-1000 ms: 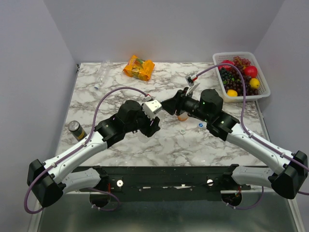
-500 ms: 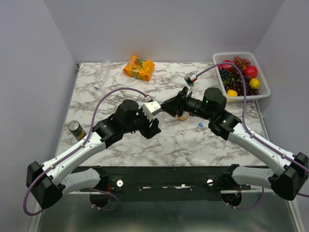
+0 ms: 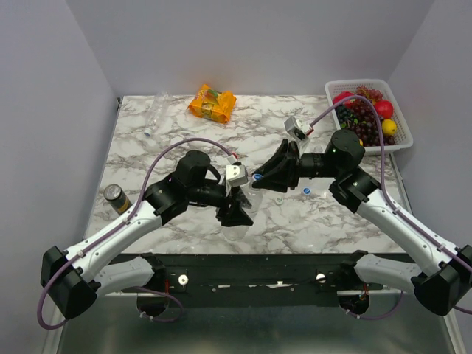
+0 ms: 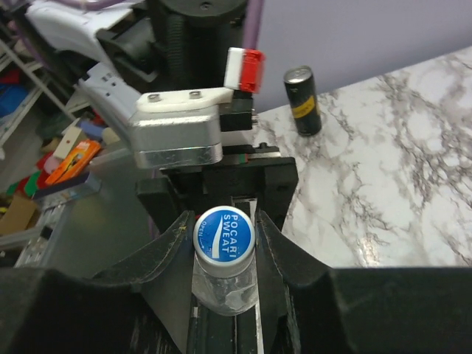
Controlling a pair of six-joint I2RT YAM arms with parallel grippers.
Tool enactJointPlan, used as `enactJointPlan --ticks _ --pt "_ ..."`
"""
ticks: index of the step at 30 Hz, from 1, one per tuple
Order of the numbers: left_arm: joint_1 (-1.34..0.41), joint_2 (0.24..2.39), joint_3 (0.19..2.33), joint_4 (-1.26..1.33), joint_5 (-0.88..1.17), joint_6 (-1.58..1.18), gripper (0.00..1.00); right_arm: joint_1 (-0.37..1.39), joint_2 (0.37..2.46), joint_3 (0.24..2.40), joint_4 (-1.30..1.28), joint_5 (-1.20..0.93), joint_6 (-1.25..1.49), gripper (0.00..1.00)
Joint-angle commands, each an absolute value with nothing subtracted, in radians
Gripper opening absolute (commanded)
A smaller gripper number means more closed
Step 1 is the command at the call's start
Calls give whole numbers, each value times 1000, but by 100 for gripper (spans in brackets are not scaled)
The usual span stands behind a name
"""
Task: Unscrew the bottle caps
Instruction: Unscrew the bottle cap from the plastic bottle.
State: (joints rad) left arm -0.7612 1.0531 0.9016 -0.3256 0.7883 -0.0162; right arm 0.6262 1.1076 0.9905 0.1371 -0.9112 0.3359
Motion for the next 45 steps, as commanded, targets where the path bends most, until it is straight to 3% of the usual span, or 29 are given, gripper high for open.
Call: enactJointPlan --ticks 1,17,28,32,41,45 --pt "-764 1058 900 -166 1110 -50 32 615 1098 982 156 -1091 285 28" --pt "-764 1108 882 -101 1184 -112 30 531 1058 884 551 -1134 537 28" --pt "-764 1121 877 -81 1186 -137 30 518 1075 899 578 -1167 545 31" --pt "-764 1121 896 -144 1076 -97 30 519 1086 904 520 -1143 516 47" --pt "-753 1112 910 -202 925 -61 30 517 1026 925 270 -947 399 72" --pt "-735 1089 905 -206 800 -71 30 517 994 925 203 -823 368 76"
